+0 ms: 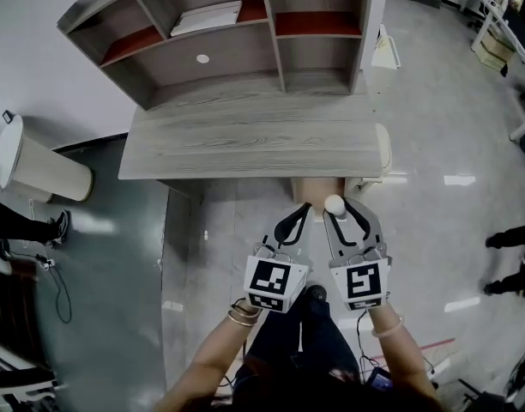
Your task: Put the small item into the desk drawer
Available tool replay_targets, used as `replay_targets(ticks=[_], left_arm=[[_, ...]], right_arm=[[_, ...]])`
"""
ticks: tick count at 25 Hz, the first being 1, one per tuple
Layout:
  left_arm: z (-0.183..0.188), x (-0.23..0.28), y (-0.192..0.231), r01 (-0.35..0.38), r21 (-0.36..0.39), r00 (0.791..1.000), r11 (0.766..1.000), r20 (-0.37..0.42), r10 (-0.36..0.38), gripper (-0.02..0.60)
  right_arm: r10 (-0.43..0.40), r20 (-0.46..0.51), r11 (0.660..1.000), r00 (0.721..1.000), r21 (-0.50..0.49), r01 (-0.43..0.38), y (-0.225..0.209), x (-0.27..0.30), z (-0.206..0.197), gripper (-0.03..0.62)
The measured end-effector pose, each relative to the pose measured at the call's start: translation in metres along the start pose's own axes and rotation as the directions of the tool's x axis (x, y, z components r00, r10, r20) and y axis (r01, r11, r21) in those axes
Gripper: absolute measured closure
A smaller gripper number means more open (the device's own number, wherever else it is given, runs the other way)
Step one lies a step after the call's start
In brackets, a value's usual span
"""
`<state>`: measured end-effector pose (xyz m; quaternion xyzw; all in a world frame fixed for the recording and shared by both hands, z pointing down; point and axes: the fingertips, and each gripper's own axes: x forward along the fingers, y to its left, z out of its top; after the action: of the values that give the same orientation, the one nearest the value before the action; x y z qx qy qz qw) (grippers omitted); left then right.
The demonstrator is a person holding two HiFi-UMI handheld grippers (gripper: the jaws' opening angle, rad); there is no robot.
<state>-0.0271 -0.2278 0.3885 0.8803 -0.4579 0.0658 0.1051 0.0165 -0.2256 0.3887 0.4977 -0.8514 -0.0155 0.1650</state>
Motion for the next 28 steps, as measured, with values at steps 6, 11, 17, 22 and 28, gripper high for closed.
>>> replay_targets(ticks=[6,11,17,22,28], left_arm=[[-0.022,0.015,0.014,0.000,-0.018,1.000,1.000,-0.012,0.000,0.566],[-0.039,0.026,0.021,0.012,-0.025,1.000,1.000,-0.019,-0.012,0.566],[-0.058,0.040,0.027,0.025,-0.029,0.999,0.999,-0.035,-0.026,0.566],[-0.070,0.053,0.033,0.035,-0.029,0.999,0.999,-0.040,-0.036,0.566],[-0.087,0.066,0.040,0.036,-0.032,0.998,0.999,-0.045,-0.038,0.566]], right_arm=[[0.016,-0.048,0.999,0.999,-0.028,-0.017,0.003,0.019,-0.030,0.474],[0.028,-0.088,0.998,0.996,-0.048,-0.032,0.004,0.034,-0.056,0.474],[0.030,-0.126,0.997,0.992,-0.070,-0.039,0.004,0.051,-0.082,0.474],[0.030,-0.158,0.993,0.987,-0.108,-0.048,0.002,0.066,-0.101,0.474],[0.043,-0.197,0.988,0.979,-0.136,-0.070,0.006,0.083,-0.128,0.474]])
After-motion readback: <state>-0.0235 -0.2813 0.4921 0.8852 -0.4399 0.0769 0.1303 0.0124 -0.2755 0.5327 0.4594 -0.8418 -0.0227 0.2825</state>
